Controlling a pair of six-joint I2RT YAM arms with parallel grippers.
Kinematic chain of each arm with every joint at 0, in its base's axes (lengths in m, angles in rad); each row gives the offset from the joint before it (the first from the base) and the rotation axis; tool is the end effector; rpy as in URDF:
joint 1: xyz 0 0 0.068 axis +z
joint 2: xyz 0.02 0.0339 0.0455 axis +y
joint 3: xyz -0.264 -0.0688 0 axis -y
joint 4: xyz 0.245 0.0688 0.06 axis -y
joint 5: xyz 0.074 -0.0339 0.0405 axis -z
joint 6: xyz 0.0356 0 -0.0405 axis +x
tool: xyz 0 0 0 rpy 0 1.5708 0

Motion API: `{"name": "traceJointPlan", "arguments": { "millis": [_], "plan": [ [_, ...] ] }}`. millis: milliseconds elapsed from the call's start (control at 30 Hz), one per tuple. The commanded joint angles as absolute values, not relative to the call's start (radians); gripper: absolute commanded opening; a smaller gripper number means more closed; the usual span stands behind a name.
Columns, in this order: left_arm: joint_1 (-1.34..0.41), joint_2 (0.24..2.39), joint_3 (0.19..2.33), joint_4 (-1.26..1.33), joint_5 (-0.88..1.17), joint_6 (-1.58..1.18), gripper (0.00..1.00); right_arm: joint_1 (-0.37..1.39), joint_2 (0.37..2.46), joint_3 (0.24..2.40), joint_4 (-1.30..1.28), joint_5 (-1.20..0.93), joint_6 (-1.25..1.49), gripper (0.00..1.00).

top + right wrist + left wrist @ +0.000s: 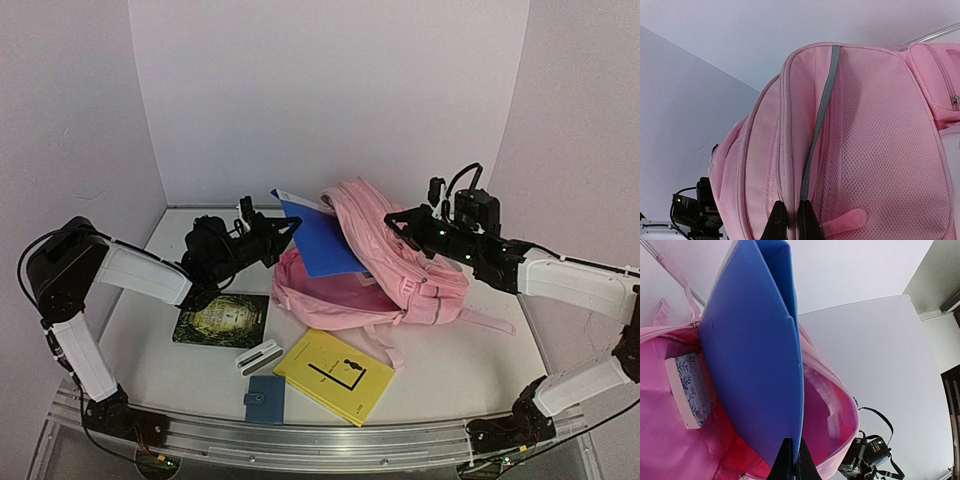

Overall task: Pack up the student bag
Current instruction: Place the files in the student bag.

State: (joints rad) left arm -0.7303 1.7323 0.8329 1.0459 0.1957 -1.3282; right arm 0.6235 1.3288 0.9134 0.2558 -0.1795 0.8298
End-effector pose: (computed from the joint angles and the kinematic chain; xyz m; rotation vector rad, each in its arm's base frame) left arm 0.2707 -0.2517 0.2355 -0.3156 1.6795 -1.7714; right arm 0.2502 0.1878 0.3085 0.0504 1.8902 1.1938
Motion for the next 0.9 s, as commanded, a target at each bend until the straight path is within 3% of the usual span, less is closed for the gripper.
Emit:
{"name": "traceJointPlan", "arguments": {
  "millis": [0,367,867],
  "plan": [
    [-0.727,1.687,0.834,1.154,0.151,-1.306,0.0,0.633,1.252,0.955,0.51,-0.205,0.844,0.0],
    [-0.729,1.881,0.877,1.194,0.224,-1.359,0.0,0.633,1.254,0.965,0.51,-0.211,0.848,0.0],
    [-0.802,2.133,1.145,0.944,0.251,-1.224,0.0,0.64,1.339,1.001,0.512,-0.252,0.847,0.0]
  ]
}}
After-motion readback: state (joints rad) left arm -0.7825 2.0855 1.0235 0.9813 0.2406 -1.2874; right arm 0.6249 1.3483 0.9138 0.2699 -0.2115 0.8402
